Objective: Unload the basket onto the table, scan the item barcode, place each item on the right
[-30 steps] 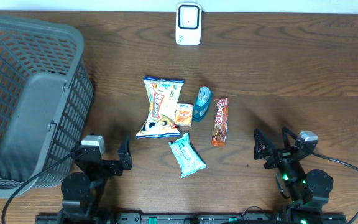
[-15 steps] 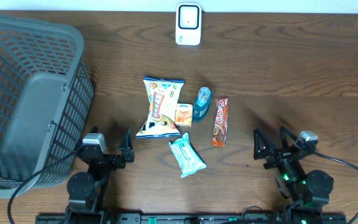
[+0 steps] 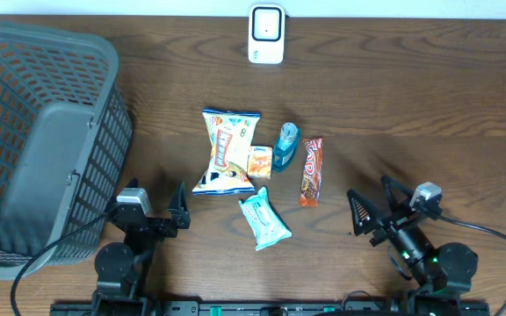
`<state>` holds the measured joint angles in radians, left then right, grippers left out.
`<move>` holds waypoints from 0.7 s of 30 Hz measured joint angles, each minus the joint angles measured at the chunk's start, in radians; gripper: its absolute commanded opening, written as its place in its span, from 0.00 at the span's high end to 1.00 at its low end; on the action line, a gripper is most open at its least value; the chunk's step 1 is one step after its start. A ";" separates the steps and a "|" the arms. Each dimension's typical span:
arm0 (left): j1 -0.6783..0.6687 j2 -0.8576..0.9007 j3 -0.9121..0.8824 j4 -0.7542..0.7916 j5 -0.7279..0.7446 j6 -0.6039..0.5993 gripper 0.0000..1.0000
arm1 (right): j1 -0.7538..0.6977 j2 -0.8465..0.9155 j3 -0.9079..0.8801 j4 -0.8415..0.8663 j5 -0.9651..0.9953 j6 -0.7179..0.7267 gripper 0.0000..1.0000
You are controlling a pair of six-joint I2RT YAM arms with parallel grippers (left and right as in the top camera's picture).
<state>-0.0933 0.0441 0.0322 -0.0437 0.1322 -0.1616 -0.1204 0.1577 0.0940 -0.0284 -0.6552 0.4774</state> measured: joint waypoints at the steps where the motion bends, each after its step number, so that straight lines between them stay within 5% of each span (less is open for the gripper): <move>1: 0.000 0.000 0.000 0.000 0.000 0.000 0.02 | 0.000 0.009 0.034 -0.041 0.000 -0.010 0.01; 7: 0.000 0.000 0.000 0.000 0.000 0.000 0.02 | 0.000 0.157 0.280 -0.314 0.033 -0.109 0.01; 21: 0.000 0.000 0.000 0.000 0.000 0.000 0.02 | 0.203 0.961 0.929 -0.853 0.057 -0.601 0.01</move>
<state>-0.0933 0.0441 0.0322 -0.0437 0.1318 -0.1619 0.0830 1.1187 1.0233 -0.8814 -0.5980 -0.1238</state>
